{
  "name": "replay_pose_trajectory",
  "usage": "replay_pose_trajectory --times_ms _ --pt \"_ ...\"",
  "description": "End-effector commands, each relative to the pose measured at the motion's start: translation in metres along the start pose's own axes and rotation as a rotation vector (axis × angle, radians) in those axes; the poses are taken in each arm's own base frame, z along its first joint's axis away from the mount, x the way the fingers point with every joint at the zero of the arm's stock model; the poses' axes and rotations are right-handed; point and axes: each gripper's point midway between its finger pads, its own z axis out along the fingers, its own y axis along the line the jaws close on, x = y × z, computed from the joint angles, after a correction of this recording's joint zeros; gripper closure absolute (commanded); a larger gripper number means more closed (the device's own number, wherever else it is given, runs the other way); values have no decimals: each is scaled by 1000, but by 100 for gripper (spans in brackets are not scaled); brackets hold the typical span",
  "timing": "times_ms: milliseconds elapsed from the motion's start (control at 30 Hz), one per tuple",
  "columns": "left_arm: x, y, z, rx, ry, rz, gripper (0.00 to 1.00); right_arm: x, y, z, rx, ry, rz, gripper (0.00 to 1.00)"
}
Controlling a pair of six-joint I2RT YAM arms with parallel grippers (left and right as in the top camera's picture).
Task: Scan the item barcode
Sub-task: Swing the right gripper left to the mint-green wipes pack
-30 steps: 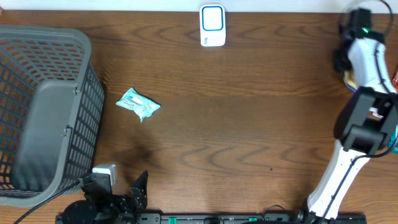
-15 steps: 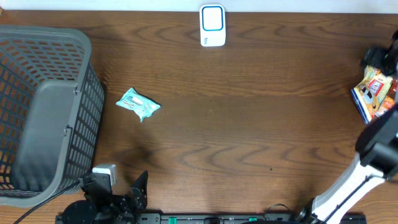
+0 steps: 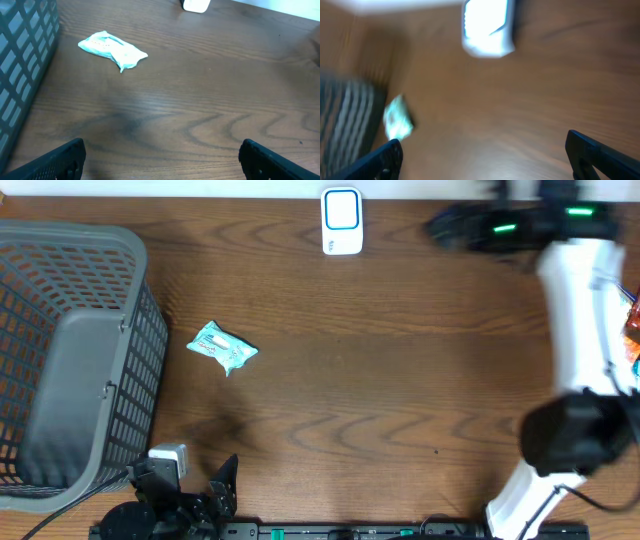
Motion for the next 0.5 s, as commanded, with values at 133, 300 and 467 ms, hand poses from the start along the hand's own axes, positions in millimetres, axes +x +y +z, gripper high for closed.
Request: replay_pose_trajectory --times_ms 133,300,467 --pt "-2 0 -1 -1 -6 0 2 72 92 135 25 245 -420 1" --pt "-2 0 -1 -1 -6 0 2 126 122 205 90 347 -564 1" --pt "-2 0 -1 0 -6 0 2 145 172 228 25 316 -657 1"
